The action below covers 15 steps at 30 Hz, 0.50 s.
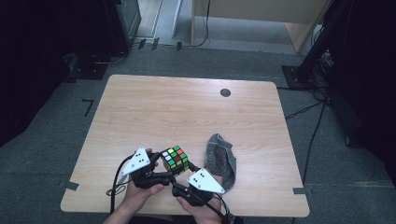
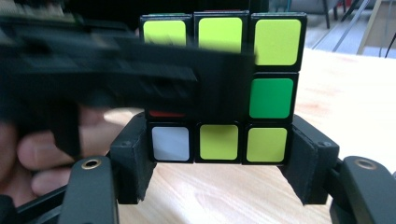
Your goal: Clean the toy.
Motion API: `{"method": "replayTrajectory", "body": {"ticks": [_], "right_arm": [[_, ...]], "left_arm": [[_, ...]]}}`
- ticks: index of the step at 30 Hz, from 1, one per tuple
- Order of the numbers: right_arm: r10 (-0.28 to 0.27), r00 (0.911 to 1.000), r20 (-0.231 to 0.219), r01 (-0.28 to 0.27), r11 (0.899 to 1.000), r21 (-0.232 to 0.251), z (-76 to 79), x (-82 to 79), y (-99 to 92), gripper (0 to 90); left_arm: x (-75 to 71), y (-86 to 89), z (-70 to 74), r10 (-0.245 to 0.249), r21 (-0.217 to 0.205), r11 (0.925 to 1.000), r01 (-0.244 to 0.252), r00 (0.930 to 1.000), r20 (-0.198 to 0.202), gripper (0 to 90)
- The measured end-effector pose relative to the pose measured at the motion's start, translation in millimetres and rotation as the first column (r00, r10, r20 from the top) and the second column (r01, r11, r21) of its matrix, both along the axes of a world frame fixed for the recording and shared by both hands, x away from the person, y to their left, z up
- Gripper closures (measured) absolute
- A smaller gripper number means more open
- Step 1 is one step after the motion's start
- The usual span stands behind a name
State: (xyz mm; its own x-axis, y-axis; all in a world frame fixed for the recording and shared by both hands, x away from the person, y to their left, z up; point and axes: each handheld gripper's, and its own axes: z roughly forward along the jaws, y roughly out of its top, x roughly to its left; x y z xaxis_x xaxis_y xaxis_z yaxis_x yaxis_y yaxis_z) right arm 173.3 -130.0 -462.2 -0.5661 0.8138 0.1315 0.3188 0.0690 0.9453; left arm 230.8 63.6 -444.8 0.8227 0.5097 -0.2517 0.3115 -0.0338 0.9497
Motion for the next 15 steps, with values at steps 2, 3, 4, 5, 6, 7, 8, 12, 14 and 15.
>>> {"method": "replayTrajectory", "body": {"ticks": [2,3,4,5,6,7,8,12,14,15], "right_arm": [[0.002,0.9996,-0.026,-0.003,1.000,-0.011,-2.5,2.0,-1.7,34.3],[0.005,0.9992,-0.039,-0.005,1.000,-0.010,-3.4,3.4,-3.0,34.3],[0.008,0.9984,-0.057,-0.009,1.000,-0.010,-4.0,5.5,-5.5,34.3],[0.015,0.9968,-0.078,-0.016,1.000,-0.013,-4.3,9.2,-9.4,34.3],[0.021,0.9956,-0.091,-0.023,1.000,-0.014,-4.1,11.7,-11.9,34.4],[0.028,0.9926,-0.118,-0.030,0.999,-0.018,-3.2,15.7,-16.5,34.3],[0.034,0.9902,-0.136,-0.036,0.999,-0.015,-2.7,19.3,-20.7,34.3],[0.031,0.9817,-0.188,-0.039,0.998,-0.039,1.4,30.2,-36.4,34.2],[0.031,0.9778,-0.207,-0.037,0.999,-0.026,4.4,33.3,-45.1,34.3],[0.032,0.9773,-0.209,-0.039,0.999,-0.027,6.1,34.2,-48.3,34.2]], "left_arm": [[2.3,6.2,3.8,0.010,-0.010,0.9999,-0.010,0.9998,0.017,23.7],[4.2,10.7,5.4,0.014,-0.011,0.9998,-0.014,0.9996,0.027,23.1],[6.9,16.4,6.3,0.020,-0.009,0.9998,-0.020,0.9993,0.031,22.2],[8.7,19.6,6.0,0.022,-0.010,0.9997,-0.022,0.9994,0.028,21.5],[11.5,23.9,4.3,0.027,-0.005,0.9996,-0.027,0.9992,0.028,21.0],[13.5,26.2,2.2,0.027,0.012,0.9996,-0.027,0.9990,0.035,20.6],[14.6,27.3,0.4,0.023,0.031,0.9992,-0.024,0.9989,0.040,20.6],[14.2,25.1,-5.3,-0.009,0.107,0.9942,-0.001,0.9957,0.092,20.5],[11.9,20.7,-7.8,-0.026,0.159,0.9872,0.005,0.9910,0.131,20.4],[10.5,18.0,-9.5,-0.034,0.188,0.9822,0.005,0.9883,0.149,20.5]]}}
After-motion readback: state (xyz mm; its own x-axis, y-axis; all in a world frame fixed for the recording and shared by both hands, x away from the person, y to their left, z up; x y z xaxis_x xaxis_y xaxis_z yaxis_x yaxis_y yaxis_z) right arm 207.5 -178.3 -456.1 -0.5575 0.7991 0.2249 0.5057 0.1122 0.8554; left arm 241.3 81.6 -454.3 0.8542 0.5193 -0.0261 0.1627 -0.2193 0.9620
